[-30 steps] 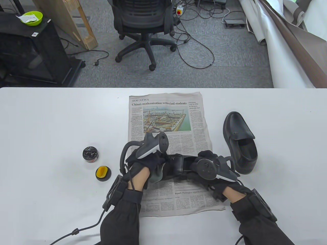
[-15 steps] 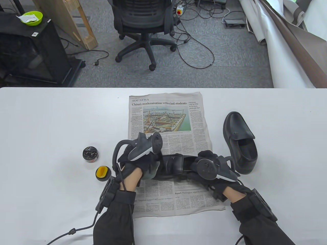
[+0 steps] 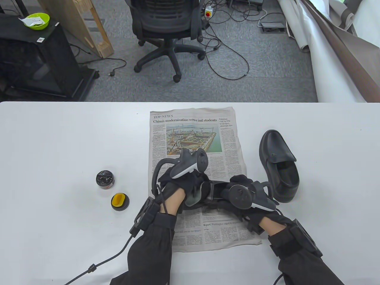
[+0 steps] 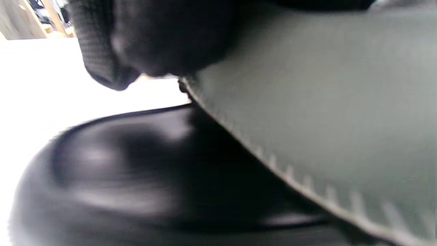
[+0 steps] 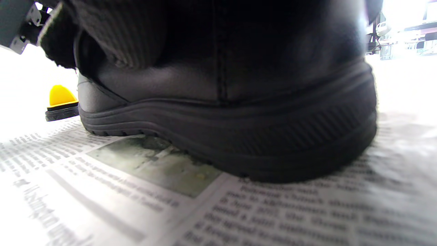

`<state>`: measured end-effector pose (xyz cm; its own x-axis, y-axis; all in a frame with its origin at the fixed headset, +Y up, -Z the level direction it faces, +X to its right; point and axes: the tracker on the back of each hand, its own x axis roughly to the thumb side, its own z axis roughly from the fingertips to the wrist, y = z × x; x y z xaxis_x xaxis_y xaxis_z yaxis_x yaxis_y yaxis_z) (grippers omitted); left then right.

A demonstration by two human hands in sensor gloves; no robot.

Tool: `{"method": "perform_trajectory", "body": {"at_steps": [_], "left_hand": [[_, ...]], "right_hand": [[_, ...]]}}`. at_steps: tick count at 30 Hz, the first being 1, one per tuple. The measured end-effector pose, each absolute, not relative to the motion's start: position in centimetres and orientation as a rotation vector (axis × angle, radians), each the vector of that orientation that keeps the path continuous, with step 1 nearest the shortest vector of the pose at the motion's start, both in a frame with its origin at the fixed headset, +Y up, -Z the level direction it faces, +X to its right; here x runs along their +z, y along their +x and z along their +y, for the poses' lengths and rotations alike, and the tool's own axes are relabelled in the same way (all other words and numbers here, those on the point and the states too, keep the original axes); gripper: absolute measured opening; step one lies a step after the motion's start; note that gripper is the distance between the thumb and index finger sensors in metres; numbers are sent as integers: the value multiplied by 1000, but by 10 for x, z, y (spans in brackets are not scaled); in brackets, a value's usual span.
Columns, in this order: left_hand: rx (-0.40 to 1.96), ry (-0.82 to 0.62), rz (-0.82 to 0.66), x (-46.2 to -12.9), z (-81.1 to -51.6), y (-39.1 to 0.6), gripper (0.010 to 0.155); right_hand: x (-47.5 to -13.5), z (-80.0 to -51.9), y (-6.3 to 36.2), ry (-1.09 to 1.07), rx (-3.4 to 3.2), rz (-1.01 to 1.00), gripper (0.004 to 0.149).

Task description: Dip and apply built-in sponge shoe polish on shoes

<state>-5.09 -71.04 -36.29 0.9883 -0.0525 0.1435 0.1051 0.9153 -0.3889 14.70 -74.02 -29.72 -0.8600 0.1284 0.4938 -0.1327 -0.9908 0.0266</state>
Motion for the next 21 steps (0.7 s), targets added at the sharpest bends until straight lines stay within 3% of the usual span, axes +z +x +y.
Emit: {"method": "perform_trajectory", "body": {"at_steps": [11, 15, 16, 21], "left_hand": [[-265, -387, 9, -343, -704, -116, 50], [-454, -282, 10, -327, -695, -113, 50], [-432, -235, -31, -322, -690, -108, 50], [152, -122, -265, -306, -682, -80, 50]], "right_hand": [[-297, -740, 147, 760, 2909, -12, 41], [-297, -740, 147, 754, 2912, -10, 40], [-297, -740, 147, 754, 2912, -12, 41], [-297, -740, 147, 759, 2909, -8, 40]]}}
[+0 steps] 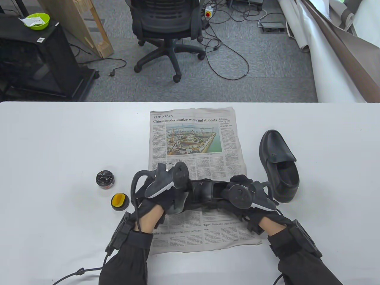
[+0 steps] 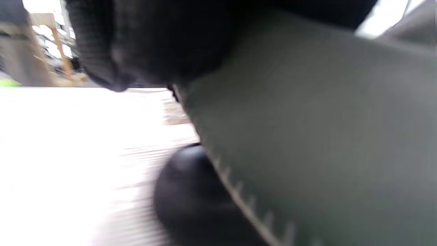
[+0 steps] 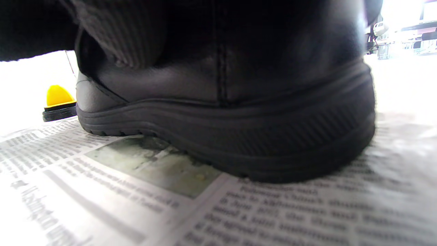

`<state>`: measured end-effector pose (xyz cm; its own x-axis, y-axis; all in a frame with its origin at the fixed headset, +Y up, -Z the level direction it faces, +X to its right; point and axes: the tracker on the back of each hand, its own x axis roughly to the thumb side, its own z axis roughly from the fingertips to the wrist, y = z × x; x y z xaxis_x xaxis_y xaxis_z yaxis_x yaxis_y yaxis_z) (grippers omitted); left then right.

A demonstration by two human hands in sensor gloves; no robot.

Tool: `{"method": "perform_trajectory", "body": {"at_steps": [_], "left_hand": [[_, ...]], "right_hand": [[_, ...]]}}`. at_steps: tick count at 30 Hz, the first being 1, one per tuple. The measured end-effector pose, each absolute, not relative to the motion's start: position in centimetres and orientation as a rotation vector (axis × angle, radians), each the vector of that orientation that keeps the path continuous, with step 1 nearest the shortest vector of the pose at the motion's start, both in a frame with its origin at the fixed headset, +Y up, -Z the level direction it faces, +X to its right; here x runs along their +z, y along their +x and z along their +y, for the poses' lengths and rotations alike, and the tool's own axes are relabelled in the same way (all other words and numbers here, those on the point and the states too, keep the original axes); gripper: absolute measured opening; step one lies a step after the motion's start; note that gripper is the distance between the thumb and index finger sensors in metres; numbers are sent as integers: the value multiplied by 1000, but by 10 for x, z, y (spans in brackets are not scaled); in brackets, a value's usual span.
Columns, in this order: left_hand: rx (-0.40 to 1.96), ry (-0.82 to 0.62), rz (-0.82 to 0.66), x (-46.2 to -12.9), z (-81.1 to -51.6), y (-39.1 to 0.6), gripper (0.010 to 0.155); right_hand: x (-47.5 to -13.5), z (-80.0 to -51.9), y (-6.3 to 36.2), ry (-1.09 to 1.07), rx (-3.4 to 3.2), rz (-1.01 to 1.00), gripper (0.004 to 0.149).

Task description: Dip and apply built-in sponge shoe polish on shoes

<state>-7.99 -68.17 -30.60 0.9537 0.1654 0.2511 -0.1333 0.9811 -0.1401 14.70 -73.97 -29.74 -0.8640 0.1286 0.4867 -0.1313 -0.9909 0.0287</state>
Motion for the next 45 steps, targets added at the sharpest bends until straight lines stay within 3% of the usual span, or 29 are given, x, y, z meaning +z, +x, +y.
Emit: {"method": "perform_trajectory", "body": {"at_steps": [4, 10, 20, 25, 27, 32, 36, 41, 45], "left_hand": [[67, -20, -323, -299, -692, -57, 50], [16, -70, -317, -300, -707, -51, 50], [-132, -157, -190, -304, -711, -97, 50], [-208, -197, -39, -305, -702, -117, 49], [-141, -123, -68, -301, -698, -117, 49], [155, -59, -325, -284, -690, -77, 51], [204, 29, -395, -271, -689, -52, 55], [34, -47, -398, -272, -710, -44, 64], [-36, -166, -344, -278, -709, -51, 66]], "right_hand": [[-297, -740, 147, 759, 2910, -10, 40], [-298, -740, 147, 764, 2909, -7, 41], [-298, -739, 147, 766, 2909, -6, 41], [-298, -739, 147, 761, 2912, -5, 41], [-297, -739, 147, 759, 2912, -5, 41], [-298, -739, 147, 760, 2910, -1, 41], [-298, -739, 147, 762, 2910, 0, 40], [-298, -739, 147, 766, 2908, 0, 41], [-298, -739, 147, 767, 2910, 0, 41]]}}
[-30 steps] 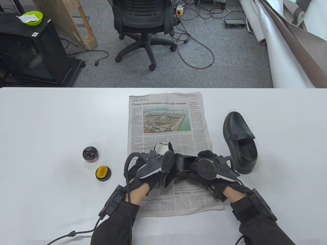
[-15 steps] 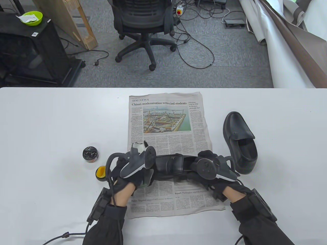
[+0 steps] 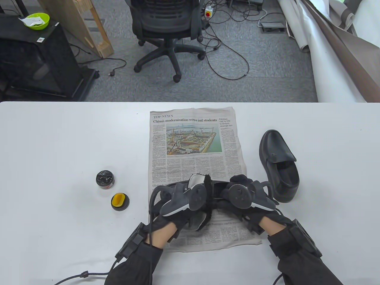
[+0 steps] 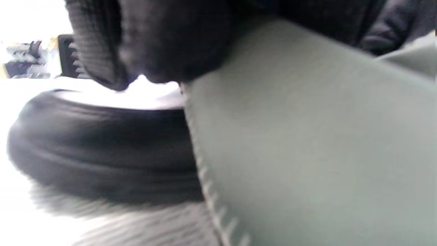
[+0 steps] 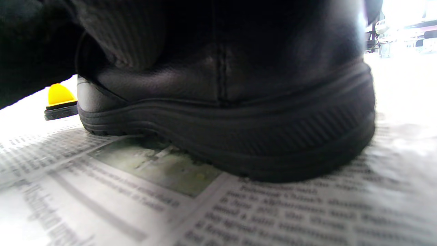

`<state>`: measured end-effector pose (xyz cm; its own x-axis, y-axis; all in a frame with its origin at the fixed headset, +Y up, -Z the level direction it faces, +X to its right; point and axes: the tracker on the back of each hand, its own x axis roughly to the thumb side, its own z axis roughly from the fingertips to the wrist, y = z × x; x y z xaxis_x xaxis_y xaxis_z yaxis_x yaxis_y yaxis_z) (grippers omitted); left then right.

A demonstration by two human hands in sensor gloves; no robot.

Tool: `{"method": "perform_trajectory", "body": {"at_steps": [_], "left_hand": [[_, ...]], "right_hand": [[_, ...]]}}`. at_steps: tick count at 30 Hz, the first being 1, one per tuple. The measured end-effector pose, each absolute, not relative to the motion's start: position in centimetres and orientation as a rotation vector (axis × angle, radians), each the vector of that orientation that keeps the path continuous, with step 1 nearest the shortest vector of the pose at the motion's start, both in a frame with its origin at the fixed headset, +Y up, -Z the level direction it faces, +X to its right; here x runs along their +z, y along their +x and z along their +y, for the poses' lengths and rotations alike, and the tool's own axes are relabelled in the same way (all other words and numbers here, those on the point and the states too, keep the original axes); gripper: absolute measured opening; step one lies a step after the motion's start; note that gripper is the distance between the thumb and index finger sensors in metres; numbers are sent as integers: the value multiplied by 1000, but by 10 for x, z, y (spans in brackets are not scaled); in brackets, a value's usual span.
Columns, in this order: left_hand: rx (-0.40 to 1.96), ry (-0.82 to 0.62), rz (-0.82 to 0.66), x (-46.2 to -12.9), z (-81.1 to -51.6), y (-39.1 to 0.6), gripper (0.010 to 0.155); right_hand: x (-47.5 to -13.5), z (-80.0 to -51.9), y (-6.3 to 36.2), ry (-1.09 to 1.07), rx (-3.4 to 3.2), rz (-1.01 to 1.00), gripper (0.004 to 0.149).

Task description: Dip and apply built-in sponge shoe polish on shoes

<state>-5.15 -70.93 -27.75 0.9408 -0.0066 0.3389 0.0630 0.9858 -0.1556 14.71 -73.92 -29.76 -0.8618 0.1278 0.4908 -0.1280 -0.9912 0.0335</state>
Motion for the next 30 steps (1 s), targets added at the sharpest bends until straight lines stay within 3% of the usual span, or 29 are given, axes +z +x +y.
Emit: {"method": "perform_trajectory", "body": {"at_steps": [11, 17, 23, 26, 30], "left_hand": [[-196, -320, -148, -295, -709, -100, 66], [-169, -331, -84, -303, -706, -127, 65], [95, -178, -217, -305, -691, -99, 61], [190, -242, -298, -309, -693, -67, 62], [149, -295, -316, -320, -700, -43, 62]], "right_hand": [[-297, -739, 147, 766, 2913, -11, 41], [-297, -739, 147, 765, 2911, -5, 41], [-297, -739, 147, 767, 2910, -2, 40], [-297, -739, 147, 768, 2909, -1, 41], [-297, -739, 147, 772, 2906, 1, 40]]}}
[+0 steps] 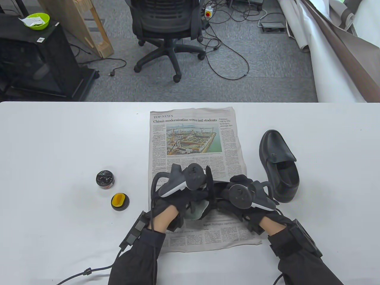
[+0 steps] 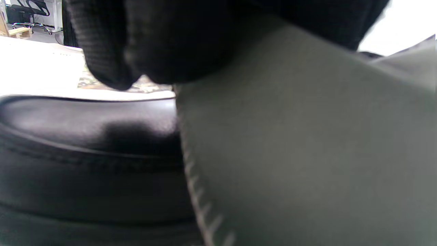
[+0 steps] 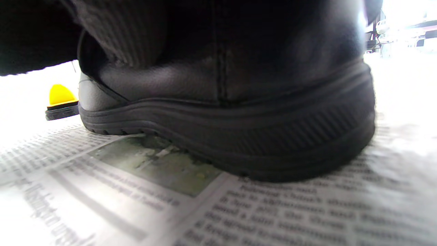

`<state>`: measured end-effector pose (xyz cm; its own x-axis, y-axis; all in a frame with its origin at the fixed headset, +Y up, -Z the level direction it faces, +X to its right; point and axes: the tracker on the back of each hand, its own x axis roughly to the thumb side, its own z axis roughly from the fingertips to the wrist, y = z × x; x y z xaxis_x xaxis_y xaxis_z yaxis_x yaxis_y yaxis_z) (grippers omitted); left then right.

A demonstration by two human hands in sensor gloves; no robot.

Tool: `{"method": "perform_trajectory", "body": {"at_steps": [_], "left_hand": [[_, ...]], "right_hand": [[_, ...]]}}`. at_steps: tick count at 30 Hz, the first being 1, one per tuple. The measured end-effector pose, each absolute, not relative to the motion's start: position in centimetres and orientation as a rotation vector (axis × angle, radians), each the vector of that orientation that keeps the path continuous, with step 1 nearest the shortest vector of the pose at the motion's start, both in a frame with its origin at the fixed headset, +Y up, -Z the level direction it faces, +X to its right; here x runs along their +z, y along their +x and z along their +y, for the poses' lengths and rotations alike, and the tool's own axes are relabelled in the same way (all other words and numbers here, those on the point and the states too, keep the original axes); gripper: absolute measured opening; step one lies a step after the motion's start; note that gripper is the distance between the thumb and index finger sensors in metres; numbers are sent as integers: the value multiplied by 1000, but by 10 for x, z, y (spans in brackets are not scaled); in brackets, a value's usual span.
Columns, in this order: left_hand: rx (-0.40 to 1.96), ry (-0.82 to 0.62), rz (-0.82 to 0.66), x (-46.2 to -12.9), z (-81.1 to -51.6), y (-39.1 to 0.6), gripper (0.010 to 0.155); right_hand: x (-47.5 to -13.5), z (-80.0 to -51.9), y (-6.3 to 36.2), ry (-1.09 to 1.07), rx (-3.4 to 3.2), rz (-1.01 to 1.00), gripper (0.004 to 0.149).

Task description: Dip and apply built-in sponge shoe polish on shoes

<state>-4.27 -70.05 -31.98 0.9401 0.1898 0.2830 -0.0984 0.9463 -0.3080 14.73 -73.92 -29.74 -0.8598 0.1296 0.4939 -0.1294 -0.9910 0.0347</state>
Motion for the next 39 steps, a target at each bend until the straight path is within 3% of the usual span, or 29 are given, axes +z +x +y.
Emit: {"method": "perform_trajectory", "body": {"at_steps": [3, 15, 21, 24, 27, 29, 33, 39], "left_hand": [[153, -386, -283, -327, -702, -44, 62], [-41, -439, -123, -334, -709, -79, 59], [-144, -489, 37, -339, -710, -112, 59], [-80, -501, 77, -342, -710, -123, 57], [-144, -368, 46, -340, -700, -116, 57], [-66, -299, -78, -340, -692, -100, 66], [209, -321, -257, -344, -689, -62, 63], [113, -426, -283, -356, -711, -38, 58]], "right_hand": [[-298, -739, 147, 776, 2906, 1, 41], [-297, -739, 146, 770, 2912, 2, 41], [-297, -739, 146, 766, 2914, 3, 41], [-297, -739, 146, 765, 2915, 1, 41], [-298, -739, 146, 767, 2911, 5, 40], [-298, -739, 146, 770, 2911, 3, 40], [-298, -739, 146, 772, 2908, 4, 40], [-298, -739, 147, 779, 2902, 8, 40]]}}
